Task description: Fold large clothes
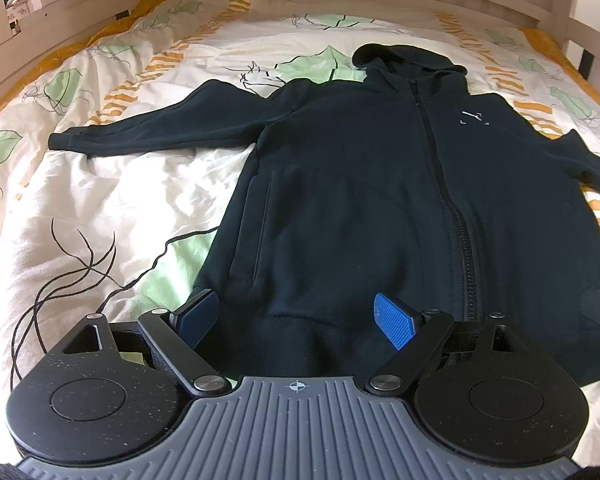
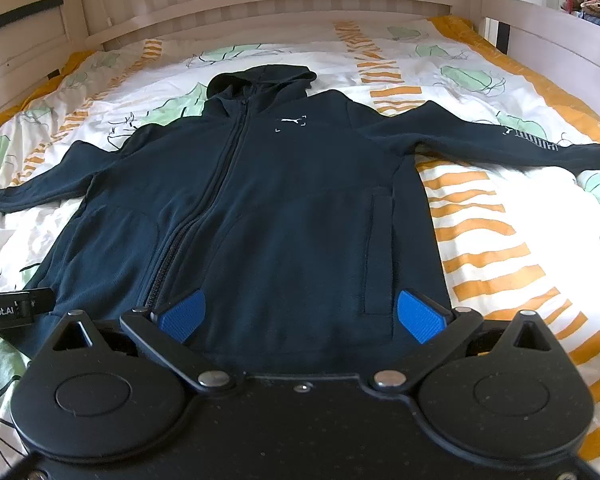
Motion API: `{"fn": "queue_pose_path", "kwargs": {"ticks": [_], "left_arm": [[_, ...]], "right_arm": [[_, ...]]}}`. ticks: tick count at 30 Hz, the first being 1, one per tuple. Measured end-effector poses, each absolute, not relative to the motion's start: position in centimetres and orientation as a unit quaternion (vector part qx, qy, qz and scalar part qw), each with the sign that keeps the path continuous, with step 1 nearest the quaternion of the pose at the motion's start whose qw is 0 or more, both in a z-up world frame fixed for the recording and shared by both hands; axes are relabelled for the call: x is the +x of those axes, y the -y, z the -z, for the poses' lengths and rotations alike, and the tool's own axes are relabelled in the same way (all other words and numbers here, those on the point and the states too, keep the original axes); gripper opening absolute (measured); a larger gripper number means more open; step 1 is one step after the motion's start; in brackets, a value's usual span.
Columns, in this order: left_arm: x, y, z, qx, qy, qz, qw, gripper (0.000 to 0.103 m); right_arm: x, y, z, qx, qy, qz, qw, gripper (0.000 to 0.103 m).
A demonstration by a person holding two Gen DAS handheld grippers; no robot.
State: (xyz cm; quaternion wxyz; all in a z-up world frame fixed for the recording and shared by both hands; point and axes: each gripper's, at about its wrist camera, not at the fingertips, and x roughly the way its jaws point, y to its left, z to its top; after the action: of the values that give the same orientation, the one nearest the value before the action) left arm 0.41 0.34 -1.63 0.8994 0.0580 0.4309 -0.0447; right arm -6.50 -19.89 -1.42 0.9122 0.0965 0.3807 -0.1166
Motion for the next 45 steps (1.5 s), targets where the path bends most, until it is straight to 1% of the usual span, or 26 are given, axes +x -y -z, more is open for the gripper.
{"fn": "queue_pose_path", "kwargs": {"ticks": [11, 19, 29, 36, 41, 45], "left_arm": [[0.9, 0.4, 2.1, 0.077, -0.439, 0.049, 0.894, 0.085], [1.0, 2.7, 2.4, 0.103, -0.442, 0.069, 0.888, 0.085], [1.9, 5.4, 3.0, 0.103, -0.457, 0.09, 0.879, 0.085], [3.6, 7.9, 2.8, 0.106, -0.442, 0.117, 0.883, 0.085], [5.7, 9.9, 2.1, 0.091, -0.42, 0.15, 0.89, 0.085], [7.5, 11.1, 1.7, 0.045, -0.417, 0.197, 0.886, 0.085]], "right_arm": [[-5.7, 20.0, 2.1, 0.099, -0.384, 0.115, 0.911, 0.102], [-5.6, 21.2, 2.2, 0.127, -0.373, 0.114, 0.912, 0.102], [-5.7, 23.2, 3.0, 0.174, -0.371, 0.094, 0.907, 0.102], [-5.5, 25.4, 3.1, 0.211, -0.361, 0.083, 0.904, 0.102], [-5.2, 28.2, 2.4, 0.242, -0.35, 0.077, 0.902, 0.102], [-4.6, 30.5, 1.8, 0.253, -0.343, 0.085, 0.901, 0.102]]}}
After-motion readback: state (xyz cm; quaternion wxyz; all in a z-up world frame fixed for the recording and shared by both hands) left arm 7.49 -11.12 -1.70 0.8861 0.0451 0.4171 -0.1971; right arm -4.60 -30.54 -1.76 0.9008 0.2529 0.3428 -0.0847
